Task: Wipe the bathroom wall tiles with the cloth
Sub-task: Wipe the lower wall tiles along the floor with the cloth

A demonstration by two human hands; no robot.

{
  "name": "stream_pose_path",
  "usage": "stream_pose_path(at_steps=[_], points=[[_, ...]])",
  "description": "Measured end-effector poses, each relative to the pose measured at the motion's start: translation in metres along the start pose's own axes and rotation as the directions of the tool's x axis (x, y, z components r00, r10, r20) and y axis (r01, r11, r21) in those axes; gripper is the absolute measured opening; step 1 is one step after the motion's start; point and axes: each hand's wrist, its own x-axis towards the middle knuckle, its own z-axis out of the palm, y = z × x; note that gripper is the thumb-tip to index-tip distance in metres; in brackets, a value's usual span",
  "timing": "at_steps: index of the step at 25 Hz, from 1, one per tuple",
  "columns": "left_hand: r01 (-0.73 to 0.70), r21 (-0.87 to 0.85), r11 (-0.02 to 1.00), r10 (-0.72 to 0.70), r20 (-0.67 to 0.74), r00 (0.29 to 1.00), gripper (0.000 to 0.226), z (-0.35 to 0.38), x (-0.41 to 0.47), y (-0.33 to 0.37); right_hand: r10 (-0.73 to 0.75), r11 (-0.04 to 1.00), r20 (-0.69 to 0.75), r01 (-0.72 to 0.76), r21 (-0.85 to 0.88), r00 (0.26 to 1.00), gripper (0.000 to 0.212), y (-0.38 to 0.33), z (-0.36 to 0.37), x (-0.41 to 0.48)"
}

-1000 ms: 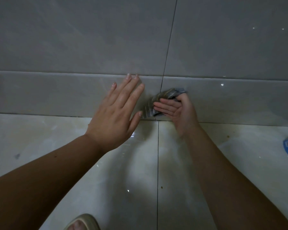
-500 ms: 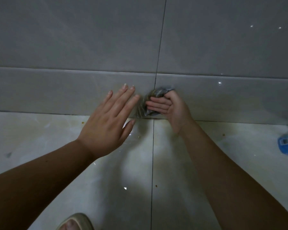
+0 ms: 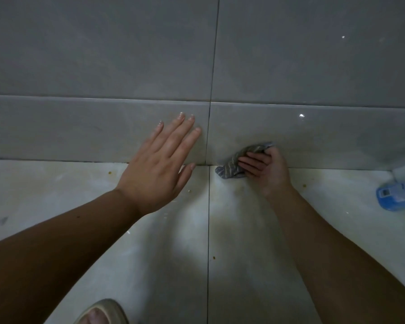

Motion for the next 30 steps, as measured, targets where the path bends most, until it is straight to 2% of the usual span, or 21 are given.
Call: stream_pose_path(at_steps=[5,9,12,19,24,26,28,30], points=[[0.006,-0.002,1.0,-0.006,-0.026,1.0,0.06,-0.006,0.007,0.004,-0.142,0.988,0.1,0.135,0.073,0.985,0.045,-0.042,0.028,-0.023],[-0.011,-0.015,1.0,0.011,0.005,1.0,0.06,-0.001,0.009,0.015,-0.026,0.994,0.08,0.018,0.105,0.996,0.047,-0.027,0.019,-0.013],[-0.033,-0.019,0.999,0.033,-0.003,0.999,0.059,0.001,0.015,0.021,0.014,0.994,-0.001,-0.013,0.11,1.0,0.037,-0.016,-0.001,-0.004],[-0.05,-0.034,0.998,0.048,-0.056,0.997,0.06,-0.001,0.033,0.036,-0.222,0.953,-0.058,0.23,0.198,0.973,0.044,-0.082,-0.009,-0.035],[-0.062,-0.032,0.998,0.061,-0.034,0.998,0.06,0.005,0.032,0.042,-0.058,0.976,-0.115,0.08,0.204,0.992,0.044,-0.049,-0.04,-0.007],[-0.069,-0.031,0.997,0.068,-0.025,0.997,0.06,0.008,0.033,0.042,-0.002,0.99,-0.126,0.02,0.142,0.992,0.043,-0.04,-0.053,0.005],[-0.072,-0.024,0.997,0.071,-0.023,0.997,0.06,0.009,0.036,0.042,0.017,0.997,-0.101,-0.01,0.07,0.995,0.043,-0.036,-0.059,0.006],[-0.069,-0.021,0.997,0.069,-0.025,0.997,0.06,0.008,0.039,0.045,0.009,0.994,-0.054,-0.004,0.109,0.999,0.041,-0.044,-0.055,-0.006]])
